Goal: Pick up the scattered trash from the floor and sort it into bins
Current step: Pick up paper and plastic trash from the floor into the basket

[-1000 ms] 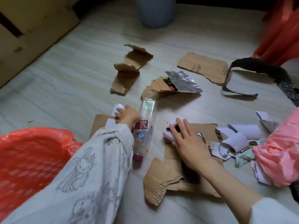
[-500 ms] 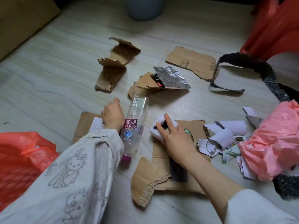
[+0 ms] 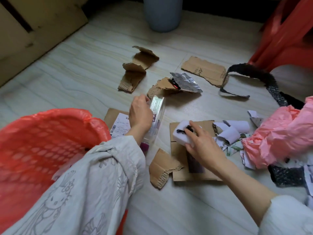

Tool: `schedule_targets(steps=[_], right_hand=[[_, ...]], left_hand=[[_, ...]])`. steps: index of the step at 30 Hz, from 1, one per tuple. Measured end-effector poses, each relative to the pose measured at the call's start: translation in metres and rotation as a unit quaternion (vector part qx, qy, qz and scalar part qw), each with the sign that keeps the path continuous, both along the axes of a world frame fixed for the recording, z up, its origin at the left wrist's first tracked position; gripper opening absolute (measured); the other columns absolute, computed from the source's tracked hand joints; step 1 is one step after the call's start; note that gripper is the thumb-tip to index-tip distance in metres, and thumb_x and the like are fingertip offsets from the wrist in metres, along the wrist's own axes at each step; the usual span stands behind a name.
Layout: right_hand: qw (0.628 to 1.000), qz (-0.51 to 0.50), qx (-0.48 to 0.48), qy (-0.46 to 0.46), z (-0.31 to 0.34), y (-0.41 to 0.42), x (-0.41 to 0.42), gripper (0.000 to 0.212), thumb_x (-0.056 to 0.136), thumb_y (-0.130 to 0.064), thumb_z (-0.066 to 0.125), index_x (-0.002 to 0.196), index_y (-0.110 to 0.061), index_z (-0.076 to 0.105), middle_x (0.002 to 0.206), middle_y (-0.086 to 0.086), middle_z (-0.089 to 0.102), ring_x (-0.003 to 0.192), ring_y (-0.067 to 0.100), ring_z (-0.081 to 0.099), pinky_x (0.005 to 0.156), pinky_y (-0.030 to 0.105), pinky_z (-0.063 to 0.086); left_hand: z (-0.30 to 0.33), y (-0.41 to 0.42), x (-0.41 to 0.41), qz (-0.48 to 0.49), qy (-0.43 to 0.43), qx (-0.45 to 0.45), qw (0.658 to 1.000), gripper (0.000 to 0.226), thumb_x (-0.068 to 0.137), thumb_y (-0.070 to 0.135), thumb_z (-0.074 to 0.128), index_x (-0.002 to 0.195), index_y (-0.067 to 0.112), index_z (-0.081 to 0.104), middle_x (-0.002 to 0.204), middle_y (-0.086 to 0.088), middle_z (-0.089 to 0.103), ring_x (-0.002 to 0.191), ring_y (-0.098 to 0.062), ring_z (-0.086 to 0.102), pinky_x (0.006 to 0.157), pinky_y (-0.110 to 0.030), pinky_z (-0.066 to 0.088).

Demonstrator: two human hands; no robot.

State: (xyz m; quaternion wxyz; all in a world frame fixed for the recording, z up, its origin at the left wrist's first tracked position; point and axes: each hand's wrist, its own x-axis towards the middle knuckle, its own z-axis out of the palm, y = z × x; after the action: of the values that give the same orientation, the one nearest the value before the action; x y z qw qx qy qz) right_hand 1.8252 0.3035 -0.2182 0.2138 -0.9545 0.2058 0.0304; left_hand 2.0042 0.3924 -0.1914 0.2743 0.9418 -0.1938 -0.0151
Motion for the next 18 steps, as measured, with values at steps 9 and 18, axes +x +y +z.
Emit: schedule_targets(steps=[9, 18], right_hand=[[0.997, 0.005, -0.044, -0.056, 0.128, 0.061, -0.03, 0.047, 0.091, -0.024, 0.05, 0.137, -0.018, 0.041, 0.154, 0.002, 0.019, 0.125, 0.031, 0.039, 0.101, 0.034, 0.033], [0.965, -0.016, 0.118, -0.235, 0.213, 0.149, -0.007, 0.045, 0.085, -0.022, 0.063, 0.128, -0.013, 0.055, 0.146, 0.002, 0.037, 0.128, 0.016, 0.041, 0.1, 0.018, 0.029]], left_hand=[[0.108, 0.071, -0.072, -0.144, -0.082, -0.113, 0.98, 0.019, 0.084, -0.001, 0.05, 0.096, 0.006, 0.063, 0.097, -0.013, 0.059, 0.092, -0.029, 0.056, 0.076, -0.034, 0.041], [0.174, 0.194, -0.071, 0.003, -0.168, -0.126, 0.978, 0.017, 0.083, -0.002, 0.053, 0.095, 0.001, 0.065, 0.096, -0.021, 0.059, 0.093, -0.036, 0.057, 0.081, -0.039, 0.042]])
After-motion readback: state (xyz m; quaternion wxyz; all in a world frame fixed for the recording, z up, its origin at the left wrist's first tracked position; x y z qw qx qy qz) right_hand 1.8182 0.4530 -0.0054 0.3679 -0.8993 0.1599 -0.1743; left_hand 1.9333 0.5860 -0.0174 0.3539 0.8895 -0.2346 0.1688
